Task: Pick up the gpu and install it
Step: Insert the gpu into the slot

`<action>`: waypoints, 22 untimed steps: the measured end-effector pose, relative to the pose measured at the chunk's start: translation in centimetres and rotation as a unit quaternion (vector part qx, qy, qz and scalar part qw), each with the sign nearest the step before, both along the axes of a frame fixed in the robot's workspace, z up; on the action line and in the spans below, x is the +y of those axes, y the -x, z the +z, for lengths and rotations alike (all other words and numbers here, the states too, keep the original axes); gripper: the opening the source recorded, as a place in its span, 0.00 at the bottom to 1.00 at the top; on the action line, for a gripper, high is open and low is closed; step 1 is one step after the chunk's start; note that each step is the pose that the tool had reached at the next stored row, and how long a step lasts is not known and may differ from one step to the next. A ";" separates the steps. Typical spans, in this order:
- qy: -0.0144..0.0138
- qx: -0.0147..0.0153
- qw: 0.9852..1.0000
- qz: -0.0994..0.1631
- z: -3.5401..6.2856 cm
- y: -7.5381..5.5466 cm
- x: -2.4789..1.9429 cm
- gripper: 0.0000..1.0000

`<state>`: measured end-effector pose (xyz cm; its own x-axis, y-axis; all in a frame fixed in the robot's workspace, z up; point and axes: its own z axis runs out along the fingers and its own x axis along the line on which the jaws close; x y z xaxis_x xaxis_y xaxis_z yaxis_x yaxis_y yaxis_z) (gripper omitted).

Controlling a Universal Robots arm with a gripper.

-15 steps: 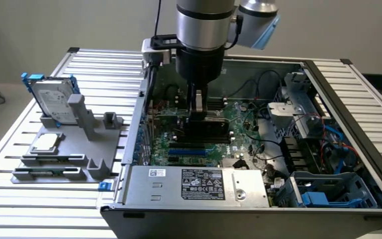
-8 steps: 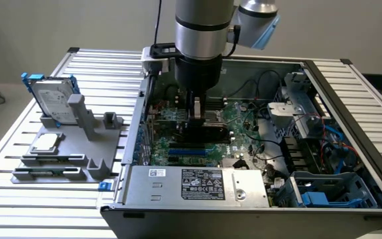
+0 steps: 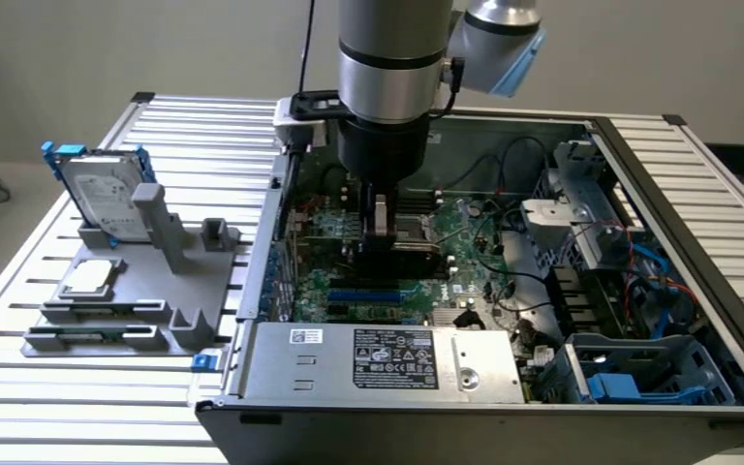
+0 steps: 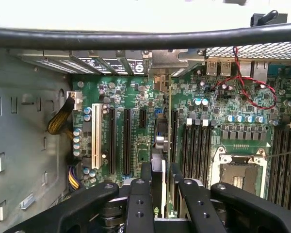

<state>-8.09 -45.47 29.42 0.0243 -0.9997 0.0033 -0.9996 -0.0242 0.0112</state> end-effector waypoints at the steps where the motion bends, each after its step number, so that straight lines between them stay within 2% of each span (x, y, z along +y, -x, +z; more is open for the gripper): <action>1: 0.000 0.000 1.000 0.000 -0.10 0.0 -0.01 0.26; 7: 0.000 0.000 1.000 0.000 -0.71 0.0 -0.39 0.26; 22: 0.000 0.001 1.000 0.000 -1.58 0.1 -0.46 0.26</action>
